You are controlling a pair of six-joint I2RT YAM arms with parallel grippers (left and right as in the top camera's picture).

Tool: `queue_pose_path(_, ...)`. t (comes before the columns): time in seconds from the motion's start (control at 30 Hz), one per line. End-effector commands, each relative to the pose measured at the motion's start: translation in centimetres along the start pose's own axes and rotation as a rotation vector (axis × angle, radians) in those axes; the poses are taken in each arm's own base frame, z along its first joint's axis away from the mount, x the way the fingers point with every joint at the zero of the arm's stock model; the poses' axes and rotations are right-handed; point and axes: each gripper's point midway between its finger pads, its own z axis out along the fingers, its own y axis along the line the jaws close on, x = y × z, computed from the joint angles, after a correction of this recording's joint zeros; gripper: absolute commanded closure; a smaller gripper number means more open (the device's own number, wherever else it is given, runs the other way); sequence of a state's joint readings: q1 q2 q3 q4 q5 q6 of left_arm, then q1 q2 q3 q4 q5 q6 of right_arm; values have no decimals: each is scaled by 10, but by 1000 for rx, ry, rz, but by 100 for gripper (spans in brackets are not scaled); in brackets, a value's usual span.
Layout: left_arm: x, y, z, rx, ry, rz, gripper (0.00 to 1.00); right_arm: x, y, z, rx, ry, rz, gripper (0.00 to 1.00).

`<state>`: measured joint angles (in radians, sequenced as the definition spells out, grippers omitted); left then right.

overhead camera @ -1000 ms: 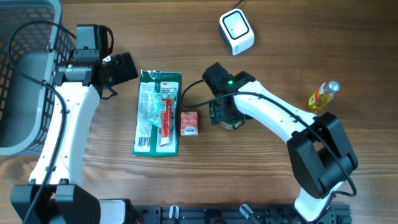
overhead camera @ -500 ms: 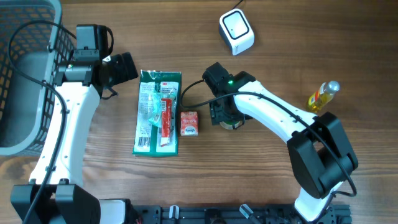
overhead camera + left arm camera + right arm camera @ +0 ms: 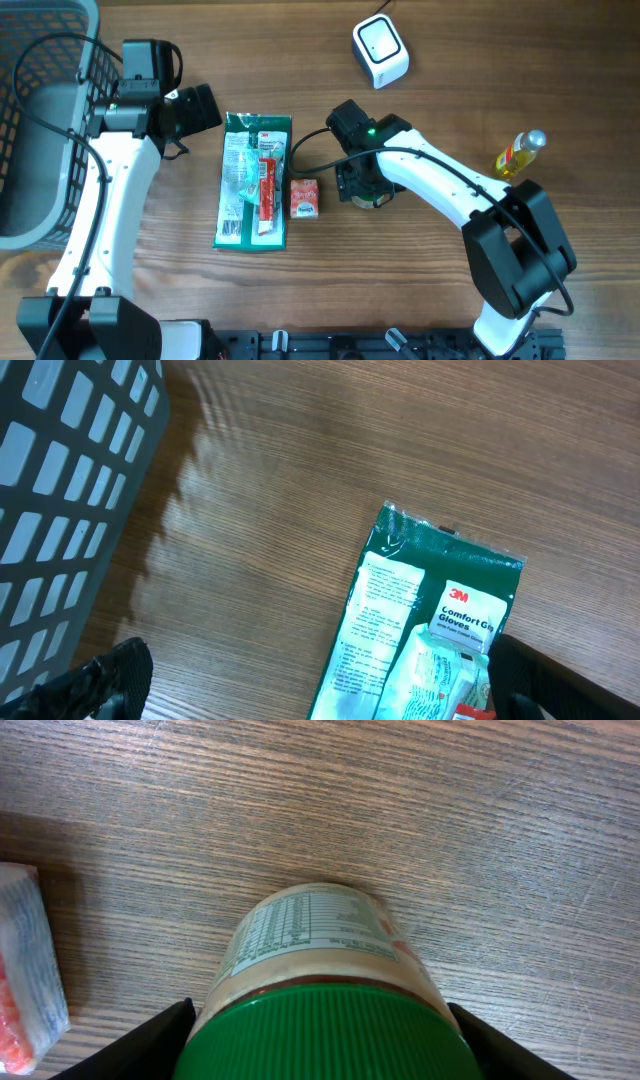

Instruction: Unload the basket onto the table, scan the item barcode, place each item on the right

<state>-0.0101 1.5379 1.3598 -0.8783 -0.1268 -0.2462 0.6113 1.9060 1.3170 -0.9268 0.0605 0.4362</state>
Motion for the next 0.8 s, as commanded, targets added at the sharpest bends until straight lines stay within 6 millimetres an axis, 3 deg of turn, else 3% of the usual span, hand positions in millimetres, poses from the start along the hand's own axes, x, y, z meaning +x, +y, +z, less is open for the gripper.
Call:
queue_pose_path(0.0, -3, 2, 0, -7, -6, -14, 0, 4, -1, 8, 2, 26, -8, 24)
queue_pose_path(0.27, -3, 2, 0, -7, -6, -14, 0, 4, -1, 10, 2, 25, -7, 20)
queue_pose_path(0.43, -3, 2, 0, -7, -6, -14, 0, 7, -2, 22, -3, 15, -8, 21)
queue_pose_path(0.77, -3, 2, 0, -7, -6, -14, 0, 3, -3, 22, 5, -4, -5, 30)
